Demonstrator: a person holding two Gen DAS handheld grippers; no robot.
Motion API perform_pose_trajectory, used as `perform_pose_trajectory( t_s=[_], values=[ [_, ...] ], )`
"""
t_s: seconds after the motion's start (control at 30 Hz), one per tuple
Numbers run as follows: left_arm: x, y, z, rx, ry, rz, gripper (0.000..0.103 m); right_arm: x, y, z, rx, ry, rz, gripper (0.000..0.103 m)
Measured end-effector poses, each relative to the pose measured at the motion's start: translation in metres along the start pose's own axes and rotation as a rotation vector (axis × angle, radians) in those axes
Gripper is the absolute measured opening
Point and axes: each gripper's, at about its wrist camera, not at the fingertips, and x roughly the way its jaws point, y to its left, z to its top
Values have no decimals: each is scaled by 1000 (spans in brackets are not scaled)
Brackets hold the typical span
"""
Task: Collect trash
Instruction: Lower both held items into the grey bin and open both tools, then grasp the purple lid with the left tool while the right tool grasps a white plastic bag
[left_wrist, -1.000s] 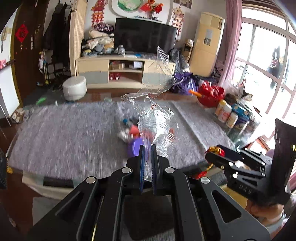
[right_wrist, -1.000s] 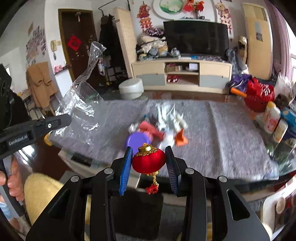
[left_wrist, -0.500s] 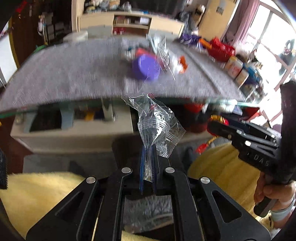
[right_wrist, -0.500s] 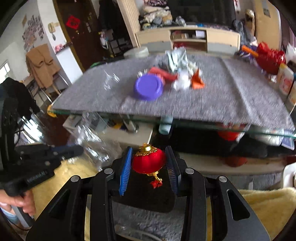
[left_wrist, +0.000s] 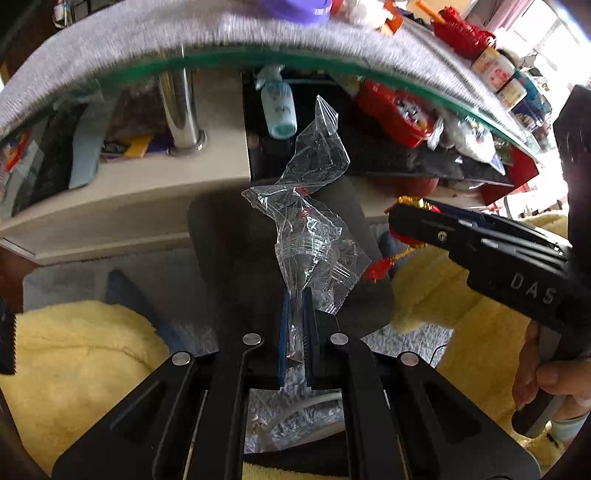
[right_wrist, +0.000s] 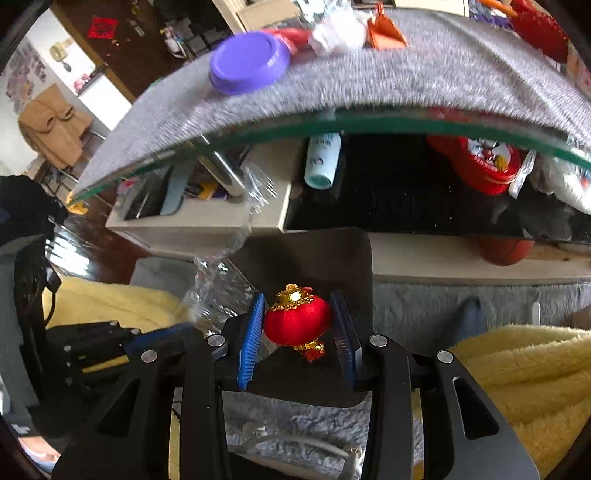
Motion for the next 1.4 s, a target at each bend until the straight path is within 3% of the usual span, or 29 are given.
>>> perform_pose_trajectory(
  t_s=[0.1,0.23,0.3,0.33,0.47,0.63,0.73,1.1,1.4],
  values=[
    [7,1,2,-2,13,-5,7,6,2,3,-4,13,-3,38],
    [9,2,2,-10,21,-12,24,10,6,6,-11,24,-6,40],
    [8,3,3,-9,17,-1,32,11,6,8,-12,22,-16,59],
    [7,3,4,-10,12,1,35,11,5,8,-10,19,-20,63],
    [3,5,7,-13,-2,19,42,6,-1,14,9,4,-32,69],
    [-11,10,12,-8,-41,55,67,-13,-13,22,46,-49,-44,82],
    [-22,11,17,-4,-71,68,74,-26,-18,27,61,-81,-45,85],
    [-73,13,47,-4,-202,78,85,-79,-26,63,57,-230,-72,85],
    [-88,3,101,33,-278,88,88,-79,-34,115,55,-268,-89,85]
  ],
)
